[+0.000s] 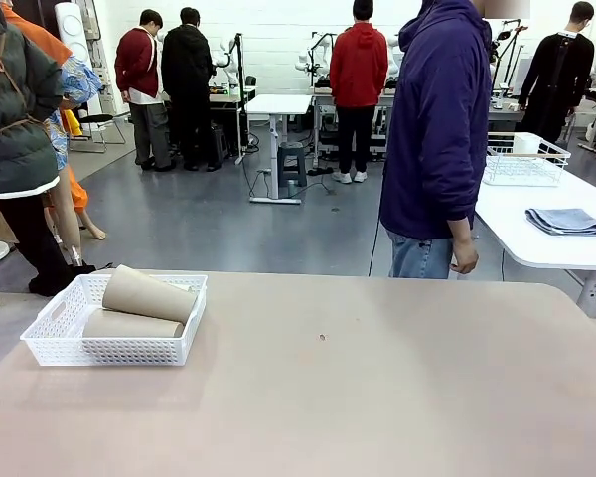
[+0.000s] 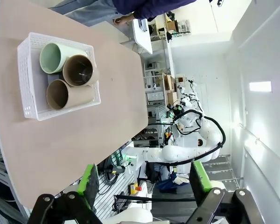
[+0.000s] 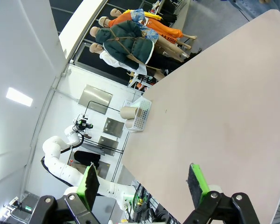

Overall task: Clean and organize the cups into the basket.
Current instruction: Move the Organizing basket back to the left side of the table.

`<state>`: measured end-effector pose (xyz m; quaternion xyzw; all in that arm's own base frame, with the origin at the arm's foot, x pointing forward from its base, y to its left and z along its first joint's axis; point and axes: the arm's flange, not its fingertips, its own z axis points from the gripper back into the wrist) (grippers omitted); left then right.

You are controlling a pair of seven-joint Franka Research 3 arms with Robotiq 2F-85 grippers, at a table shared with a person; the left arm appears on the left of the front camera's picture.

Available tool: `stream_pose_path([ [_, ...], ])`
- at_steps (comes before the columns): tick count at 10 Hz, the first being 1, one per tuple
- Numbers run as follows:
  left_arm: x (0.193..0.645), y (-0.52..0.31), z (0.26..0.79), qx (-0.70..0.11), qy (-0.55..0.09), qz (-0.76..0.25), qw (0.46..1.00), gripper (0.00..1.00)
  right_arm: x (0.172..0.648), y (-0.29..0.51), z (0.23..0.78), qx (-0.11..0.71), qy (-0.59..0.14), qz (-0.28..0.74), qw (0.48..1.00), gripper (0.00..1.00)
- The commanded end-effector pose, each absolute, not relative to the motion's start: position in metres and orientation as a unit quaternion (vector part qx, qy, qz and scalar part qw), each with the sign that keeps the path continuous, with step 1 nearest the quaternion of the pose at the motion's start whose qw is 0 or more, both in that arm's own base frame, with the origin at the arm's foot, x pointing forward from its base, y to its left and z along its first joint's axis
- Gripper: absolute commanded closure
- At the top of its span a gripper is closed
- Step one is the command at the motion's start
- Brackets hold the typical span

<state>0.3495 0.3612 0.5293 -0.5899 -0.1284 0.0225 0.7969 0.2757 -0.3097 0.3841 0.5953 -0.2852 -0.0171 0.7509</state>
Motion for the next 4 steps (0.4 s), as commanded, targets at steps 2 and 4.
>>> stream_pose_path([
  [2,0.3466,0.3601,0.529,-0.588,-0.126,0.027,0.799,0.0,0.2733,-0.3067,0.3858,0.593,-0.283,-0.023,0.754,0.0],
  [4,0.3466,0.3601,0.529,-0.588,-0.126,0.027,0.799,0.0,0.2733,-0.3067,0.3858,0.593,-0.283,-0.023,0.754,0.0],
])
